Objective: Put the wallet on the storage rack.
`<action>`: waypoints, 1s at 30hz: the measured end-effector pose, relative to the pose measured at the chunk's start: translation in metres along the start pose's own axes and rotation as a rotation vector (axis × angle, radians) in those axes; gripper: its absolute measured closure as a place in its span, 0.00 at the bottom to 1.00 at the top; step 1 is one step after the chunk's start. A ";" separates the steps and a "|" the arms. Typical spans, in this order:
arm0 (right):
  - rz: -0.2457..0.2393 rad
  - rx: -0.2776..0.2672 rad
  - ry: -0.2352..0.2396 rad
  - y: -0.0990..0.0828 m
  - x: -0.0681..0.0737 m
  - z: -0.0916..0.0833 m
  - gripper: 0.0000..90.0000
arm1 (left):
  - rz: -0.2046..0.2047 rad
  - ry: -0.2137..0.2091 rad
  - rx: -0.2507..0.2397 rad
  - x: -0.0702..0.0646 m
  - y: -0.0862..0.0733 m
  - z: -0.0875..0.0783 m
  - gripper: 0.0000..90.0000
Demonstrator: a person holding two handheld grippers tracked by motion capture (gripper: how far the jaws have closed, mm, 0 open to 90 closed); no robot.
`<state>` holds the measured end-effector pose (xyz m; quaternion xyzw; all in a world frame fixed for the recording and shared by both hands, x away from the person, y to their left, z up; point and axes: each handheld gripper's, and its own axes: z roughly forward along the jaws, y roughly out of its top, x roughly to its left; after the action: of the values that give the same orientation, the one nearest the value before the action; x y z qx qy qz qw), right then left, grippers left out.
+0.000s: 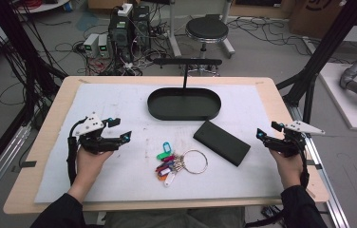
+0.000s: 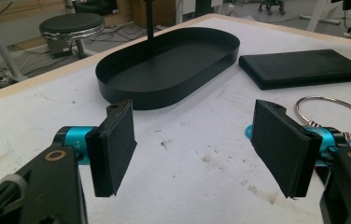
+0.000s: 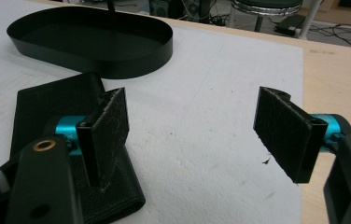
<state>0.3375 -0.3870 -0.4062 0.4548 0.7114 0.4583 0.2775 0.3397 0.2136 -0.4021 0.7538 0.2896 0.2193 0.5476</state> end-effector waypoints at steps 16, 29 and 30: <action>0.002 -0.002 -0.015 -0.002 -0.003 -0.002 0.30 | -0.008 -0.022 -0.005 -0.004 0.006 0.007 0.33; -0.007 0.008 -0.014 -0.004 -0.003 0.001 0.30 | 0.012 -0.101 0.015 -0.025 0.020 0.036 0.35; -0.007 0.008 -0.014 -0.004 -0.003 0.001 0.30 | 0.014 -0.109 0.018 -0.027 0.021 0.039 0.35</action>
<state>0.3382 -0.3902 -0.4098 0.4566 0.7128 0.4515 0.2822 0.3490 0.1634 -0.3944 0.7716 0.2558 0.1789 0.5543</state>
